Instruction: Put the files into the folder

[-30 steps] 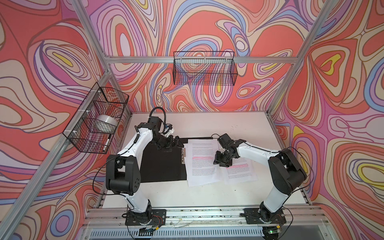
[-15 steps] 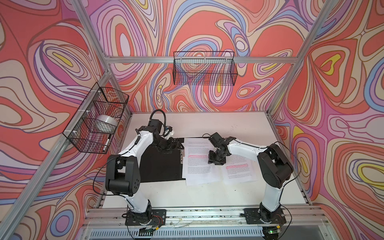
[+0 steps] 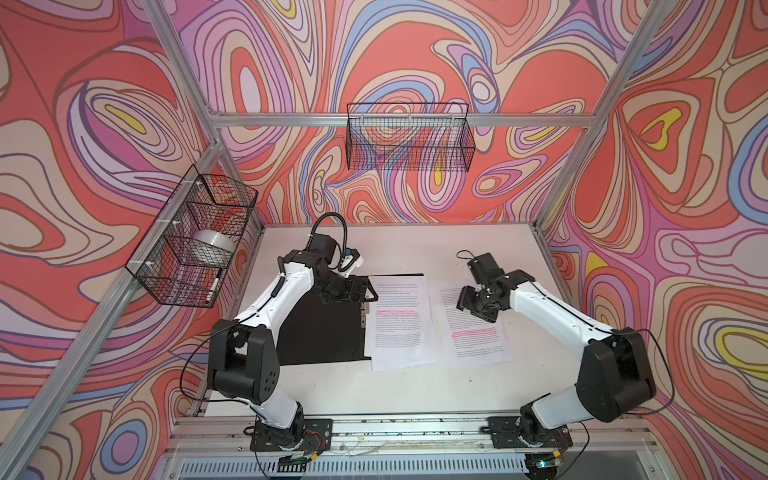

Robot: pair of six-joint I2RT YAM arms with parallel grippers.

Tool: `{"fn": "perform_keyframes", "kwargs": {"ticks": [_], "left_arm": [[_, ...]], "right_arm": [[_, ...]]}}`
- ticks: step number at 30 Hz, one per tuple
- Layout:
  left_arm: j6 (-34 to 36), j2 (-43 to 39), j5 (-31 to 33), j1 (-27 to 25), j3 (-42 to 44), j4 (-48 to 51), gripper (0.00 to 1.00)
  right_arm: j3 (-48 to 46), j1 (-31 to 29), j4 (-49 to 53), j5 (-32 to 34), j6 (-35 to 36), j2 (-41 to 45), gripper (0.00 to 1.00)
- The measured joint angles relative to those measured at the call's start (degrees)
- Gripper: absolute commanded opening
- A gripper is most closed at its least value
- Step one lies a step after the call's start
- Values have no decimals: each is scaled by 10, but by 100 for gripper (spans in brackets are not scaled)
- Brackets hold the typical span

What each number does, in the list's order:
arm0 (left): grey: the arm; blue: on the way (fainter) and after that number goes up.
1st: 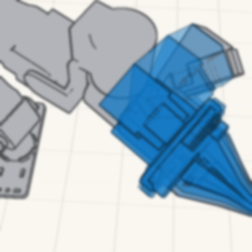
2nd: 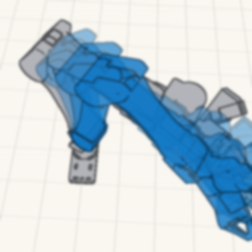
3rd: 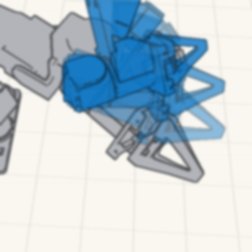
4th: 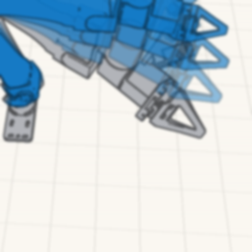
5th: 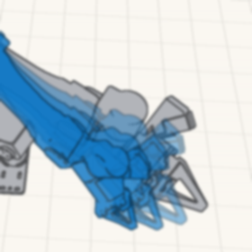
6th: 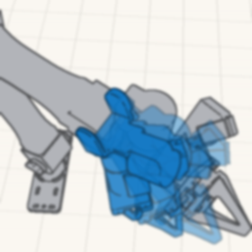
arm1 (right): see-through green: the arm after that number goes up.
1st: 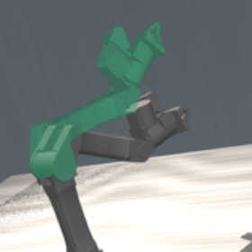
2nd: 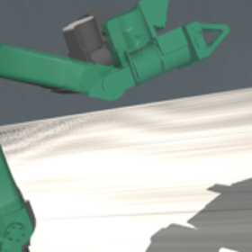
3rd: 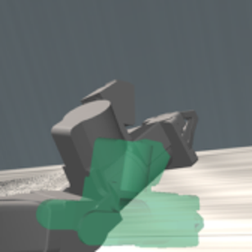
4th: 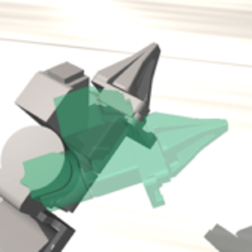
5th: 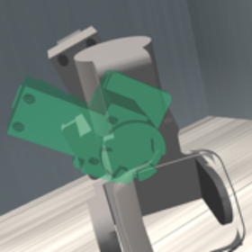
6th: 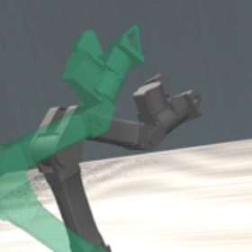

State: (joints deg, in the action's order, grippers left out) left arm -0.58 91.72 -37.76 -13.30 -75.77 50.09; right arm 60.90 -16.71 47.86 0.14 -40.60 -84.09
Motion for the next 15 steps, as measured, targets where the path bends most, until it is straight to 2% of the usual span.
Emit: {"fn": "perform_keyframes", "kwargs": {"ticks": [3,5,15], "left_arm": [[2,-9,0,-15,-3,0,100],[1,-8,1,-18,-3,1,100],[0,-8,1,-21,-3,1,100]], "right_arm": [[-30,62,13,12,5,22,77],[-41,76,19,16,7,19,77],[-80,97,18,20,11,-49,77]]}}
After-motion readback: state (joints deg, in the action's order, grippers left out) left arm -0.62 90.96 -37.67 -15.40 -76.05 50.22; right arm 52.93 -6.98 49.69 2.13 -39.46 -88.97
